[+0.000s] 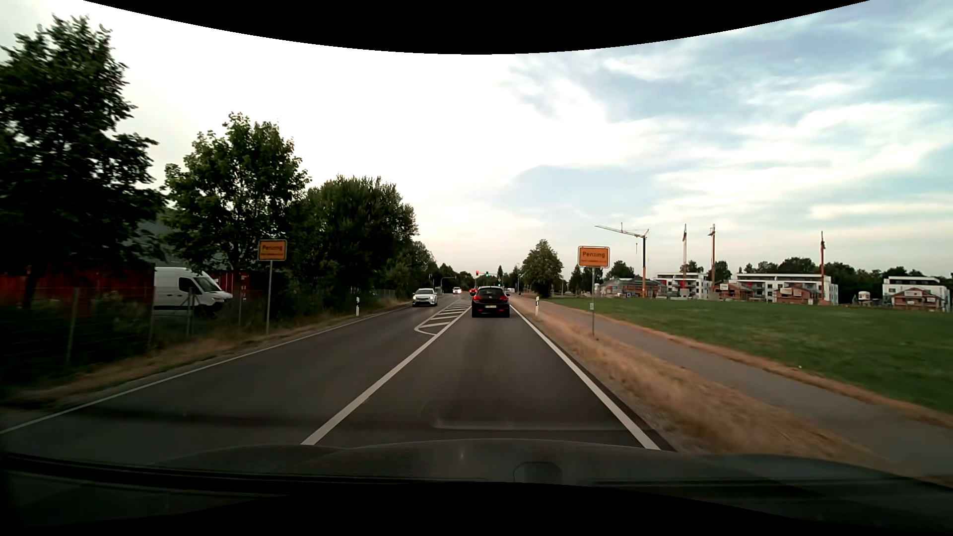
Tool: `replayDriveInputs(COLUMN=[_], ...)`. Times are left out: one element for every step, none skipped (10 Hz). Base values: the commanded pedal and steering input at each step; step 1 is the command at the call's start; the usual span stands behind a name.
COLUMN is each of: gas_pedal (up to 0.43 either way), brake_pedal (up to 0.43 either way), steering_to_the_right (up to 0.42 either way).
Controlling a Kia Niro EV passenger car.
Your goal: Follow the waypoints while adhering to traffic rules and regulations
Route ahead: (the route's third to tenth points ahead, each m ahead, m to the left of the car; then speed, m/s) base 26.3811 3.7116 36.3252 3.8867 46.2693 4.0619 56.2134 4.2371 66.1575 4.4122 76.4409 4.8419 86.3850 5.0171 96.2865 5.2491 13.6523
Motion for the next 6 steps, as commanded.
replayDriveInputs(gas_pedal=[0.087, 0.087, 0.087, 0.087, 0.079, 0.079], brake_pedal=[0.006, 0.006, 0.006, 0.012, 0.006, 0.006], steering_to_the_right=[-0.005, -0.005, -0.005, -0.005, -0.005, -0.005])
